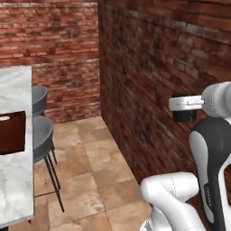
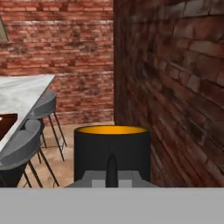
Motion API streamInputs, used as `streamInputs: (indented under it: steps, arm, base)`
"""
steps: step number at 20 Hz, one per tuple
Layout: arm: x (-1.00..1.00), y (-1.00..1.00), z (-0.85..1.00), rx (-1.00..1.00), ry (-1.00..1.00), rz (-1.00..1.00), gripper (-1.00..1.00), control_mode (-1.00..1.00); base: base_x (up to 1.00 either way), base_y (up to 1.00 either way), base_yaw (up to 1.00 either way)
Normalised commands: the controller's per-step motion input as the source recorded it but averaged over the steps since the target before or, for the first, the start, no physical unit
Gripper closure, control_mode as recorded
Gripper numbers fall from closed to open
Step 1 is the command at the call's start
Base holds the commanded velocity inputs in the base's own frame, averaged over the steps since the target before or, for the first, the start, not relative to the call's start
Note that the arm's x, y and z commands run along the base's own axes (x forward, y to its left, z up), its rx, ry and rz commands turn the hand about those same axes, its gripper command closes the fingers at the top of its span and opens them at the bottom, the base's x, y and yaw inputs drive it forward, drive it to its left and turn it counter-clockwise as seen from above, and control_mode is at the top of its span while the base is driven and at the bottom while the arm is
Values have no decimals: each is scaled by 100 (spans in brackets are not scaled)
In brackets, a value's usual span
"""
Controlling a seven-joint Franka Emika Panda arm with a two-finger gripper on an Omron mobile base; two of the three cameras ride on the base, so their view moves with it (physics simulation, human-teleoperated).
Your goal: There is a tray on the dining counter. Grab the cup, mug, and pitcher and place them on the tray. The pitcher may be placed next to the tray if it cannot fit the tray.
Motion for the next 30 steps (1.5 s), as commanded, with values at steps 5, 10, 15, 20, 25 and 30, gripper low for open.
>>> streamInputs:
  steps: [5,10,15,20,25,30]
  arm:
    - [0,0,0,0,0,0,100,100]
    - [0,0,0,0,0,0,100,100]
    - [0,0,0,0,0,0,100,100]
    - [0,0,0,0,0,0,100,100]
    - [0,0,0,0,0,0,100,100]
    - [0,0,0,0,0,0,100,100]
  base:
    - [91,-68,57]
    - [94,-48,63]
    - [91,-33,70]
    - [73,-34,72]
    - [52,-35,75]
    - [35,-44,74]
